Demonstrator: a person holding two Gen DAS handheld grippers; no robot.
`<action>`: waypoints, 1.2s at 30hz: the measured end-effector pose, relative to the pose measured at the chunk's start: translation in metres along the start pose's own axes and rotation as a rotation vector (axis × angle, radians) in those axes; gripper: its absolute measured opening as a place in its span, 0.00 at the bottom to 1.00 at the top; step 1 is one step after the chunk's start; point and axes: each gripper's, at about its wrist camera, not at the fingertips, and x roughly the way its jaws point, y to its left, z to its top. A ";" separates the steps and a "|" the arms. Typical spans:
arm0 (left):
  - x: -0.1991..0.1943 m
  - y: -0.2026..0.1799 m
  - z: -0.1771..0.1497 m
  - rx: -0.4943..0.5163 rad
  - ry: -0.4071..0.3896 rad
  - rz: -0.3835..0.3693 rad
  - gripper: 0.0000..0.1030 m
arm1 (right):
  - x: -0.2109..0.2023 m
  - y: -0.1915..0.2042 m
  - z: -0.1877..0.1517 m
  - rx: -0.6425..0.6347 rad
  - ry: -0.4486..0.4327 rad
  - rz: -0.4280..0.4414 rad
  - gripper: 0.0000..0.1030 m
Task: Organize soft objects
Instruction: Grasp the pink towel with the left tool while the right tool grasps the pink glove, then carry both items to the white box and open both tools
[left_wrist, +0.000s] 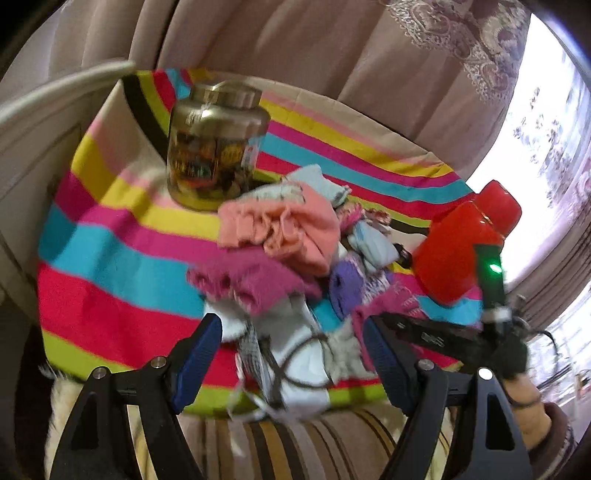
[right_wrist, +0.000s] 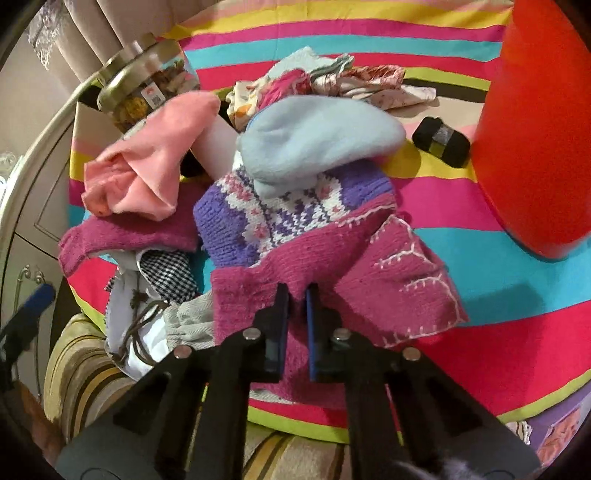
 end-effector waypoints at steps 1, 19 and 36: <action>0.002 -0.001 0.005 0.009 -0.011 0.010 0.77 | -0.005 -0.002 -0.001 0.005 -0.020 0.000 0.09; 0.103 -0.003 0.075 0.084 0.074 0.111 0.16 | -0.076 -0.008 -0.020 0.004 -0.231 -0.030 0.09; -0.007 -0.037 0.078 0.068 -0.204 -0.043 0.14 | -0.132 -0.028 -0.045 0.057 -0.309 -0.051 0.09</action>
